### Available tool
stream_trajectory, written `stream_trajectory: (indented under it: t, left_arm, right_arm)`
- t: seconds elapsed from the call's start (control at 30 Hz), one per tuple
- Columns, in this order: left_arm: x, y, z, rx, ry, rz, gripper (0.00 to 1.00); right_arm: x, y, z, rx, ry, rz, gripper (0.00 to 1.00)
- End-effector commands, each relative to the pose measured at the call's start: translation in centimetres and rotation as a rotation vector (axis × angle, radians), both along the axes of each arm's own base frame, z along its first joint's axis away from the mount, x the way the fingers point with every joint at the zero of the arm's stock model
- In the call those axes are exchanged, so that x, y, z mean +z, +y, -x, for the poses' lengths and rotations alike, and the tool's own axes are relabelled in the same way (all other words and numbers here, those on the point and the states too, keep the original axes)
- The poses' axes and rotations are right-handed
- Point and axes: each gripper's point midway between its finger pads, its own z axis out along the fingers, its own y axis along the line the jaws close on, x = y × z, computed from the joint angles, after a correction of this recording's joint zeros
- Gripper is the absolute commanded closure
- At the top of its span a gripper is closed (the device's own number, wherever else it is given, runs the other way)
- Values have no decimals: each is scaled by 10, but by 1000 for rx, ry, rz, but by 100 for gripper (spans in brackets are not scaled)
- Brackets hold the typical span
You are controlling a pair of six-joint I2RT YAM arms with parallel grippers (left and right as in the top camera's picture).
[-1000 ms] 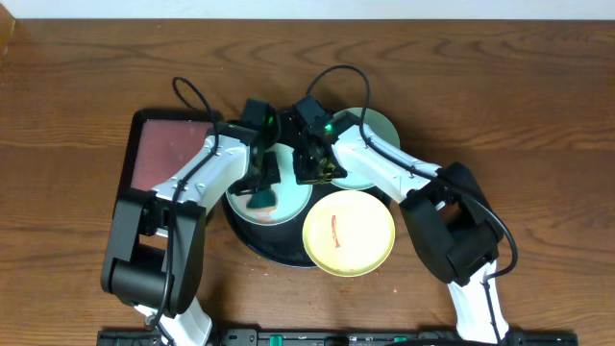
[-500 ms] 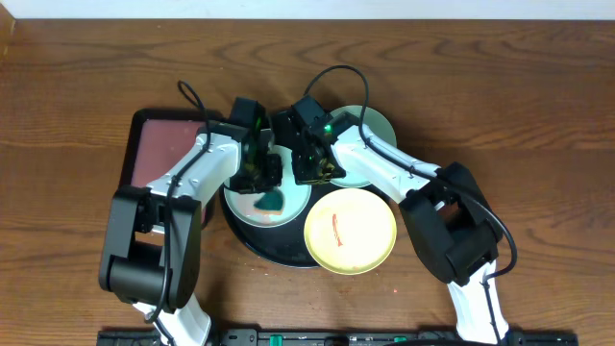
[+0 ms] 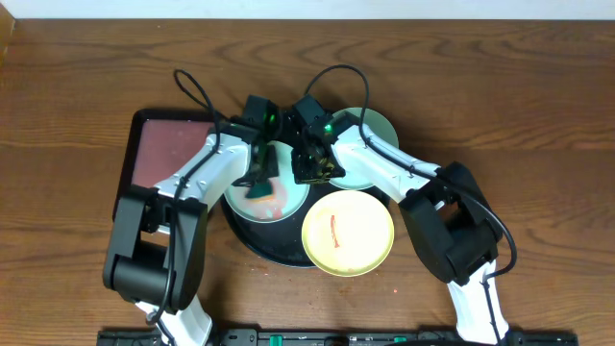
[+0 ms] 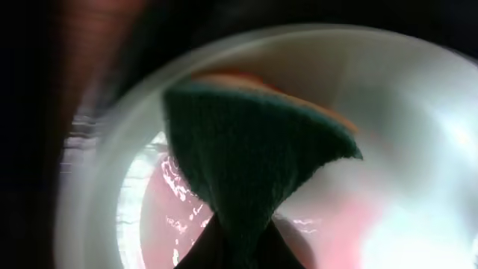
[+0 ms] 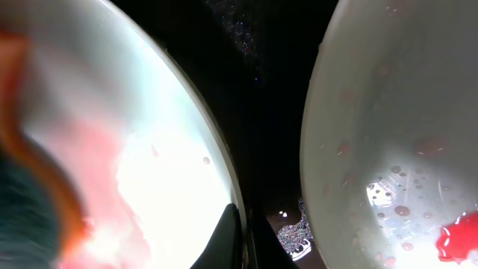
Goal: Clean dirty plates on tray and stack at the side
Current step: 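Scrub the red smear on the held plate with the sponge, then return the sponge with left gripper to the soapy tray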
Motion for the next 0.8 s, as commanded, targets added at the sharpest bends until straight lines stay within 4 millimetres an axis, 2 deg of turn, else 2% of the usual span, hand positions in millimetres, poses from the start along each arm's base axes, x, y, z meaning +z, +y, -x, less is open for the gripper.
stream_trajectory:
  t: [0.0, 0.2, 0.33, 0.47, 0.63, 0.77]
  left_arm:
    - [16, 45, -15, 101, -28, -185, 93]
    - [53, 30, -20, 42, 40, -67, 93]
    - [81, 38, -24, 32, 64, -26, 93]
    - [98, 65, -26, 83, 68, -17, 93]
    - [99, 109, -26, 201, 64, -12, 92]
    - [99, 139, -25, 282, 53, -9, 93]
  right_arm:
    - [-15, -9, 4, -2, 33, 40, 99]
    - [-15, -9, 4, -2, 33, 40, 99]
    - [-15, -8, 4, 8, 32, 36, 99]
    - [-4, 5, 4, 95, 25, -25, 99]
    - [29, 13, -10, 155, -75, -35, 99]
    - [55, 8, -21, 178, -203, 44, 99]
